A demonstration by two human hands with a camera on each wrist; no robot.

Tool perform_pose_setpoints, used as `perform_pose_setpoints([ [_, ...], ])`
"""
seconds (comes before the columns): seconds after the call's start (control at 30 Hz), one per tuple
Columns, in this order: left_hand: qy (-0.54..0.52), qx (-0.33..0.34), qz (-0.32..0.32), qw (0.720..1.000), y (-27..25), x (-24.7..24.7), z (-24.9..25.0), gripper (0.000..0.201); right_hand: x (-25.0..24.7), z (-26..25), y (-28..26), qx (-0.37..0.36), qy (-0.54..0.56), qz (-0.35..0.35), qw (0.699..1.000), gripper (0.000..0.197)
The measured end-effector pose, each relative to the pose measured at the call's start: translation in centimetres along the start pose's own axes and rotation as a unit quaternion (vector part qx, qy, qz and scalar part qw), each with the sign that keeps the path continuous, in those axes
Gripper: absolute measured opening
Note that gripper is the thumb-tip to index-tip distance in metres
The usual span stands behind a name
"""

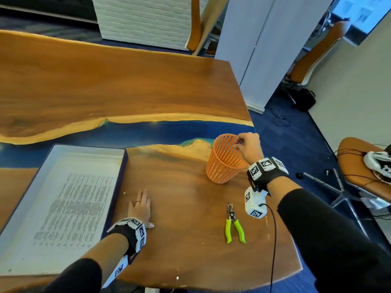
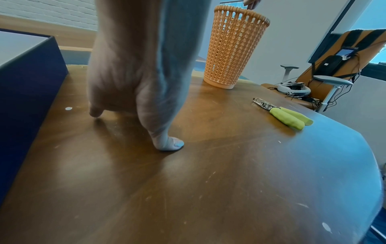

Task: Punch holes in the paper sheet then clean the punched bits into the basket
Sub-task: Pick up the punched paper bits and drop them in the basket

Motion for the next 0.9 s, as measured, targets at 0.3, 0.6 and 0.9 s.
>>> perform_pose_setpoints([
  [0.3, -0.011, 0.010, 0.017, 1.000, -0.3, 0.3, -0.1, 0.111, 1.0, -4.4, -0.8, -0.070, 0.012, 0.017, 0.997, 0.012],
  [0.6, -0.063, -0.034, 0.030, 0.997, -2.8, 2.2, -2.5, 0.114, 14.4, -15.3, -4.6, -0.181, 0.006, -0.129, 0.975, 0.009],
  [0.9, -0.100, -0.056, 0.034, 0.993, -2.9, 3.6, -3.4, 0.115, 29.0, -18.4, -11.5, -0.200, -0.046, -0.289, 0.935, 0.018],
])
Point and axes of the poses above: each hand's wrist, its own y-axis towards the middle knuckle, its own x-axis out of the palm, z = x × y, the point moved 9 cm from there along y, towards the middle knuckle, and after that the axes turned 10 degrees about x, right-handed, at the moved point
